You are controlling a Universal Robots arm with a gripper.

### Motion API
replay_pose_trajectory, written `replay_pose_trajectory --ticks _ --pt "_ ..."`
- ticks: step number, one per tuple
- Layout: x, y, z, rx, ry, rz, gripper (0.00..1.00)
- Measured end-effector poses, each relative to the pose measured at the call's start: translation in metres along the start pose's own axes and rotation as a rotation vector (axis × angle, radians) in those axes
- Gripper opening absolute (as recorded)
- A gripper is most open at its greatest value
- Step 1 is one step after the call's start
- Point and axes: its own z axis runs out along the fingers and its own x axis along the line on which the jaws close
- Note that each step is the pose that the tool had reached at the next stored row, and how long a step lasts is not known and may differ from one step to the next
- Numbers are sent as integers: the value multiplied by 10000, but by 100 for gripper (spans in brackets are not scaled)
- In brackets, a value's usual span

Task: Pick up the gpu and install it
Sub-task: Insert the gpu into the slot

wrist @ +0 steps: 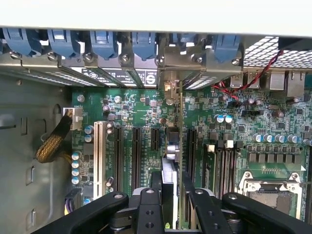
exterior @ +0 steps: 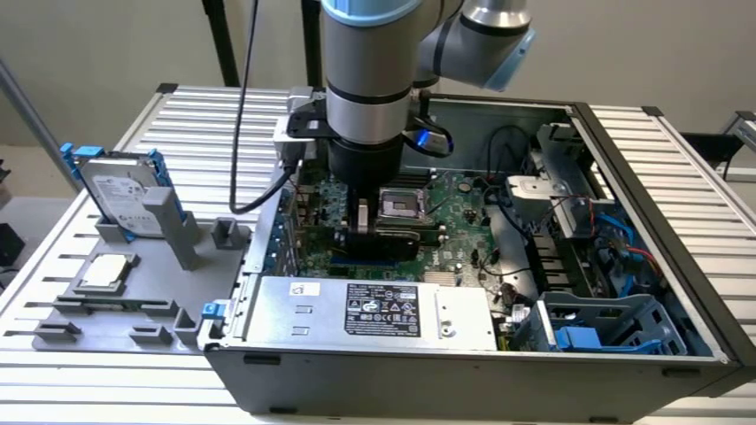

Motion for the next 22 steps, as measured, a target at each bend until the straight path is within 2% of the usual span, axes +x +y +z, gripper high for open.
replay_pose_trajectory --ticks 16,19,20,22 --pt "5 -1 61 -2 3 -2 27" --pt "5 0 65 2 -3 0 28" --pt "5 0 65 1 -2 1 35" --pt "5 0 63 0 0 1 35"
